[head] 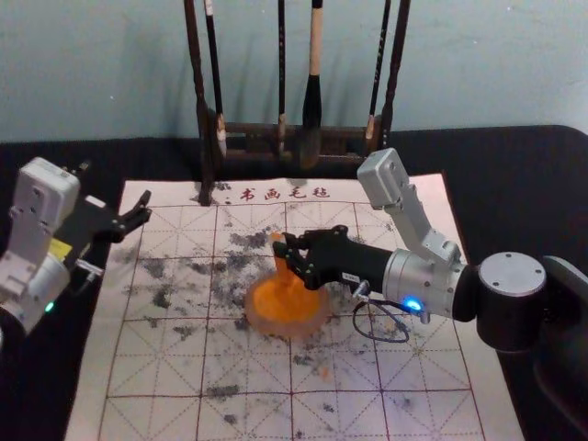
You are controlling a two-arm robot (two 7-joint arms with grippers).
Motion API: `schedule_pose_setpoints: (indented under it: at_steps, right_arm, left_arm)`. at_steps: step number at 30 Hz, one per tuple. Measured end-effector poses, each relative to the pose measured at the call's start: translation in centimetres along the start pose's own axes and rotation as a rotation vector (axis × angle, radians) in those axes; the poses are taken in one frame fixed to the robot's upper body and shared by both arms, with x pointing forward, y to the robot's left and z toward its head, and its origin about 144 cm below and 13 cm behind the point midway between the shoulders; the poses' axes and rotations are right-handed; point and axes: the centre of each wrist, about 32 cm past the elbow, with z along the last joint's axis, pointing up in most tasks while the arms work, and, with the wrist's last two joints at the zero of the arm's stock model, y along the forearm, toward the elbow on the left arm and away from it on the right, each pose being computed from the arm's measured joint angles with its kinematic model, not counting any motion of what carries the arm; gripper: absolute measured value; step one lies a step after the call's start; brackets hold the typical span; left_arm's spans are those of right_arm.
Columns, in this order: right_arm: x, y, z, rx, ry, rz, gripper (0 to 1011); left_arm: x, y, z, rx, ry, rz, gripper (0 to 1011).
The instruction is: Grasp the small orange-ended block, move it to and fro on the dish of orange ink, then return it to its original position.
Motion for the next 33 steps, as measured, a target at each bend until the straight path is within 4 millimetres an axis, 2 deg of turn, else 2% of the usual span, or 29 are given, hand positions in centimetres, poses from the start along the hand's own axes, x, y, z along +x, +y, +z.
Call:
schedule_pose_setpoints:
  at_steps: [33]
  right_arm:
    - [-0.07,-0.27,0.24,0.024,0.006,0.006,105]
  left_arm:
    - [0.00,0.00,0.00,0.000,0.000,0.000,1001]
